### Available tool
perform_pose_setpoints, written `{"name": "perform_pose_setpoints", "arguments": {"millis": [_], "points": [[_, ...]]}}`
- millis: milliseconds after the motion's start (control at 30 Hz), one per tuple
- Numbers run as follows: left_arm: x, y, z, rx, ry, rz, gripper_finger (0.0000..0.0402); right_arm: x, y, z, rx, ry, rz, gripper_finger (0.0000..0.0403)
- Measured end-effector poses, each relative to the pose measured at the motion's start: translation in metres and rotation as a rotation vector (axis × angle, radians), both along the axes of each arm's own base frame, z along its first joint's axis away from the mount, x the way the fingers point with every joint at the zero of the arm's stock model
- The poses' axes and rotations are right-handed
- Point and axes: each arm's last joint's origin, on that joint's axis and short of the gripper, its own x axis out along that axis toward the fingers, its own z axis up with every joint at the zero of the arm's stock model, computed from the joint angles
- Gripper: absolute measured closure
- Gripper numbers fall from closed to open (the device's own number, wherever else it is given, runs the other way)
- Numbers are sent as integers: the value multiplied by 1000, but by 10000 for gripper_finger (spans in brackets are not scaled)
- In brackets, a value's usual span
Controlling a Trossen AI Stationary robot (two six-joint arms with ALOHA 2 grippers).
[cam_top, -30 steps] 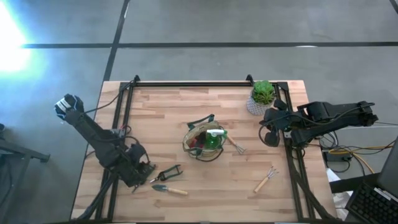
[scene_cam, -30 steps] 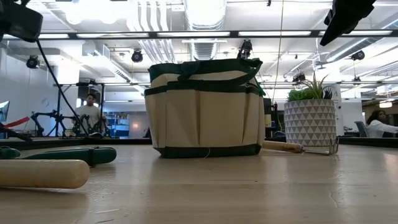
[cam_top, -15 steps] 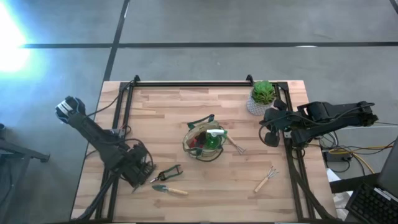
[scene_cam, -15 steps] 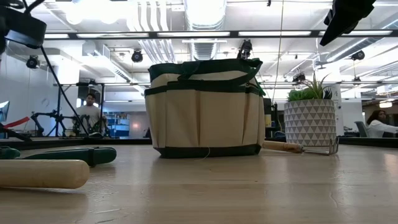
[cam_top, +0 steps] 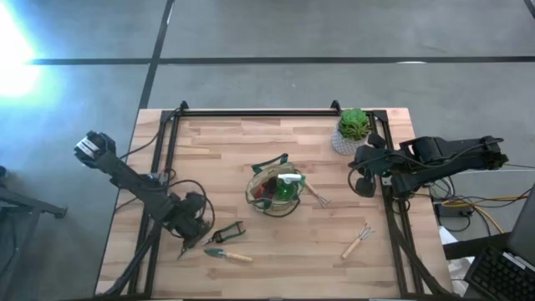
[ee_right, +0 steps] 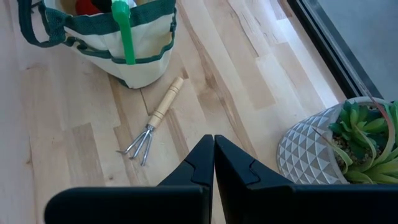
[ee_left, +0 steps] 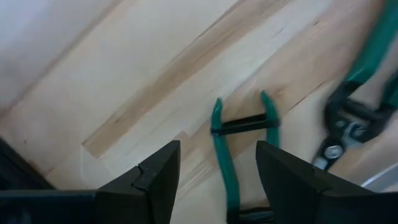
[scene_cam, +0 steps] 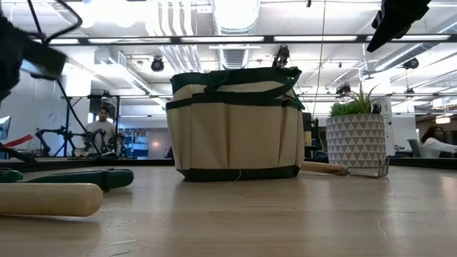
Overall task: Pick & Place Garden tools in Gardening bag
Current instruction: Put the left green fruit pruner into the light brown gardening bag
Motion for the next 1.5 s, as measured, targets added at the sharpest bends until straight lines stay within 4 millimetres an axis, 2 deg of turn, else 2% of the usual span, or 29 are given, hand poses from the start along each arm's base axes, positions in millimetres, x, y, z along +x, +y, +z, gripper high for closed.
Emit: {"name": "perform_pose_setpoints", "arguments": {"millis": [167,533,900,1133,1333,1500], "points": [[-4,2,-11,-38,45,-1,191,0,0,0,0,-1,0,394],[-4,2,-32,-106,-15,0,191,0,0,0,0,-1,0,394],[-8,7,-41,-95,3,30,191,-7,-4,3,-77,-23,-55,394],[-10,8,-45,-100,-3,31,190,-41,-10,9,-68,-19,-94,394],[-9,8,-45,-103,-5,34,190,-84,-16,26,-2,-204,-117,394],[-9,9,-44,-105,-6,37,190,-114,-21,31,19,-330,-110,394]]}}
